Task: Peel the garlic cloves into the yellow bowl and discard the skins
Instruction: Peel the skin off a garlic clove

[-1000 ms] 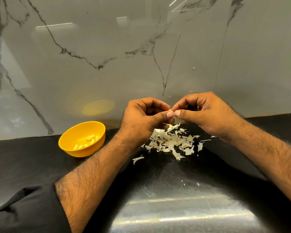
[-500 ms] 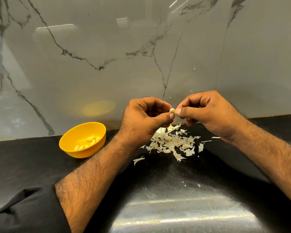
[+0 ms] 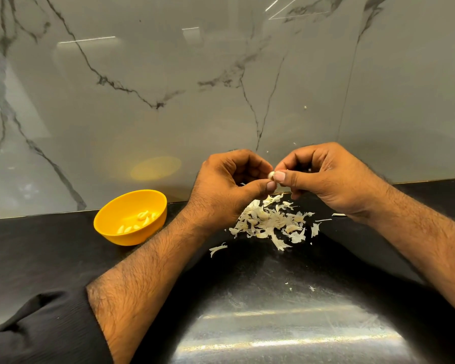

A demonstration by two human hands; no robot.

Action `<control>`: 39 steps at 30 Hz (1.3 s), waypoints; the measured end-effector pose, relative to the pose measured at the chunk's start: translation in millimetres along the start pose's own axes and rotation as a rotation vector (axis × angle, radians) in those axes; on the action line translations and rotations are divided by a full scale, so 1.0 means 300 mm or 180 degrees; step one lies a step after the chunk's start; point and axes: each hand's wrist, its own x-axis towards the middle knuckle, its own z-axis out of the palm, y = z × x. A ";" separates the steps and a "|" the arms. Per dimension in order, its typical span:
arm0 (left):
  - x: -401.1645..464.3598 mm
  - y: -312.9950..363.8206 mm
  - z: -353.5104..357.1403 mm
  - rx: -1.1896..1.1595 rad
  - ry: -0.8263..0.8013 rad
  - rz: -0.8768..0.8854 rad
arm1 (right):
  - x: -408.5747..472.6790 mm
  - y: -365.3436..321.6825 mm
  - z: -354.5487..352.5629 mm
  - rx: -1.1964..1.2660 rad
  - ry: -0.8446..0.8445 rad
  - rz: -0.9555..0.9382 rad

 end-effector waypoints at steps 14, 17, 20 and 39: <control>-0.004 -0.002 0.004 -0.0189 -0.0085 0.0039 | 0.011 0.020 0.000 0.0029 -0.0041 0.0162; -0.006 0.000 0.005 -0.0740 -0.0054 -0.0182 | 0.014 0.022 -0.001 -0.0009 -0.0021 0.0211; -0.004 0.007 -0.004 -0.1126 0.0051 -0.0356 | 0.014 0.025 -0.010 -0.0088 0.0056 0.0214; 0.000 -0.003 -0.004 -0.0141 0.0002 -0.0011 | 0.001 -0.003 -0.001 -0.0292 -0.0007 -0.0076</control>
